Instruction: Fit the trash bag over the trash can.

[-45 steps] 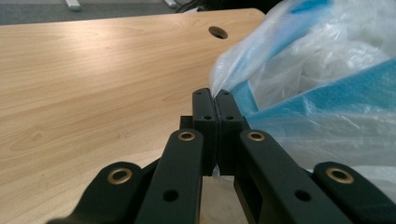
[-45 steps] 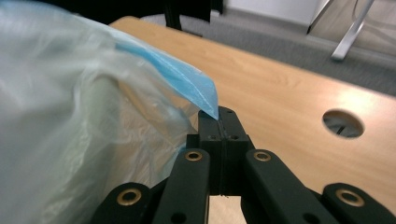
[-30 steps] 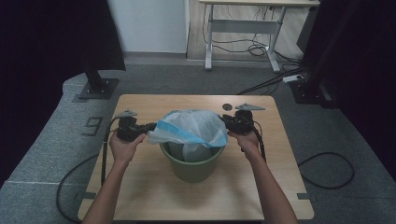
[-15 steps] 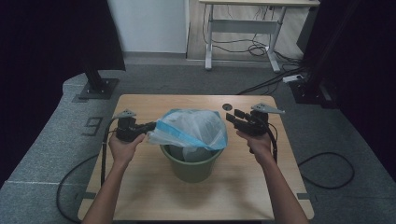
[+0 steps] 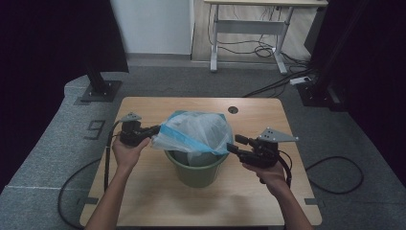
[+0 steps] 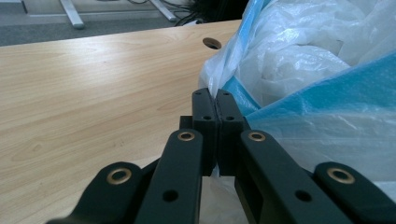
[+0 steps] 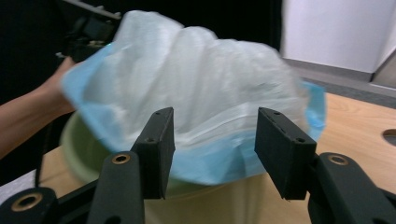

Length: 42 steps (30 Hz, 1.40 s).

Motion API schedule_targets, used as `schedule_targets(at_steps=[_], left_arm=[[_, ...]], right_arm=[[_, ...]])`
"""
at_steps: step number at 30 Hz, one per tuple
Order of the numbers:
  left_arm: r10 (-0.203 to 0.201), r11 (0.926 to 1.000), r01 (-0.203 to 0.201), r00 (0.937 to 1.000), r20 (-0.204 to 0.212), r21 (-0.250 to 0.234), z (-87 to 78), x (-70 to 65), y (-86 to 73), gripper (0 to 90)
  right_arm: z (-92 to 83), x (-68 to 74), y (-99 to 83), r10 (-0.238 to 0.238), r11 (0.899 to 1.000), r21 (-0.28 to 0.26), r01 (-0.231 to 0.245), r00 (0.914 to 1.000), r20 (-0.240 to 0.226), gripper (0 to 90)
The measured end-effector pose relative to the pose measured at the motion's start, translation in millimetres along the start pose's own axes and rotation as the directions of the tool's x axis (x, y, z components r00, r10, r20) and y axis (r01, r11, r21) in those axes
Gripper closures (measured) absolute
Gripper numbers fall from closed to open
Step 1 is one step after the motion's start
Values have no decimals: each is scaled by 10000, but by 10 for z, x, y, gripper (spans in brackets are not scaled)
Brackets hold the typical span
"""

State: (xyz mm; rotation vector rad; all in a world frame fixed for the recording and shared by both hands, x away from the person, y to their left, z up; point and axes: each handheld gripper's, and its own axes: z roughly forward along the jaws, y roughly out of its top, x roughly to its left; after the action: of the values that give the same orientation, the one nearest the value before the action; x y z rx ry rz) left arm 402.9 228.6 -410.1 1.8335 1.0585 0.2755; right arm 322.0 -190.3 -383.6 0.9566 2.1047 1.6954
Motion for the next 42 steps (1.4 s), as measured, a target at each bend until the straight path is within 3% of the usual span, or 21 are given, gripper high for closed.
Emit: schedule_targets(at_steps=[12,21,25,28,30,35,42], left_arm=[[19,10000,-19,10000,-80,50,2,-16,-1,890],[40,9999,-39,9999,-118,109,-3,-17,0,890],[23,9999,-21,9999,-119,101,-9,-20,6,890],[12,10000,-11,9999,-123,81,-17,-21,10,890],[19,10000,-18,9999,-128,81,-20,-21,11,890],[118,9999,-117,9998,-144,74,-41,-38,30,891],[315,9995,-313,9993,-184,84,-111,-78,34,891]], right_arm=[[-69,284,-136,-502,9987,-26,502,9961,-728,448],[54,441,-70,-1214,9925,-196,1205,9912,-533,456],[173,522,-24,-1680,9857,45,1686,9839,-617,576],[212,567,-26,-2034,9786,181,2051,9766,-691,835],[209,573,-30,-2050,9782,179,2068,9761,-727,885],[125,608,-96,-2232,9747,-69,2235,9701,-953,890],[-33,821,-372,-2594,9644,34,2643,9486,-1811,891]])
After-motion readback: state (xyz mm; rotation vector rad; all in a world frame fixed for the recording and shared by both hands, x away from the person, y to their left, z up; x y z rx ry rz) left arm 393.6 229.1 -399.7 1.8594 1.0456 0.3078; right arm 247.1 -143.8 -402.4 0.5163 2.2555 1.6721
